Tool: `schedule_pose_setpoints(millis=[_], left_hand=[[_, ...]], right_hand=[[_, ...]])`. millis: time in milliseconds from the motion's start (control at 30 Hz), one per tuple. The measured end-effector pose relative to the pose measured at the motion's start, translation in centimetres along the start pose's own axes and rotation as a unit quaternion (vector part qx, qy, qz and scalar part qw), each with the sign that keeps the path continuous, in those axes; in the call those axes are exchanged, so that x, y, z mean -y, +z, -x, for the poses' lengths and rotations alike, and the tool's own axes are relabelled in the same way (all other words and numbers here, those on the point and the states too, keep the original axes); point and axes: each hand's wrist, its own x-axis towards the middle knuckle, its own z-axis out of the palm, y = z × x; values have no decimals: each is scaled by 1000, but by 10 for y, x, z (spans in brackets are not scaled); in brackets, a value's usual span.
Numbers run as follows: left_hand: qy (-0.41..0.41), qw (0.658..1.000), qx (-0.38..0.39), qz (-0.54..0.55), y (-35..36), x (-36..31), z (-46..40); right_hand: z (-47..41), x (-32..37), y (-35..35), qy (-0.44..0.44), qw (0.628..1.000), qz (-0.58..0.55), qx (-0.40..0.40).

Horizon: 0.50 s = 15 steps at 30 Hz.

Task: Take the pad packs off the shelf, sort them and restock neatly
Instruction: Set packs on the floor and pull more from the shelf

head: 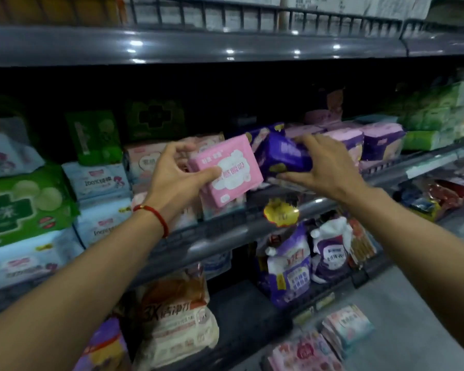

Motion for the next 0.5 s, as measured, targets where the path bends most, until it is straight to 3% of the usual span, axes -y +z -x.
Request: schedule_pose_setpoints(millis=[167,333,500], left_hand=[[-79,993,67,49,-2,22,59],[-204,971,120,35,-3,92,130],[-353,929,107,-18,-28,180,188]], right_hand=[[73,17,-40,146,970,-172,85],[154,20,-11,258,911,-242,212],[224,35,67,329,797,-349,367]])
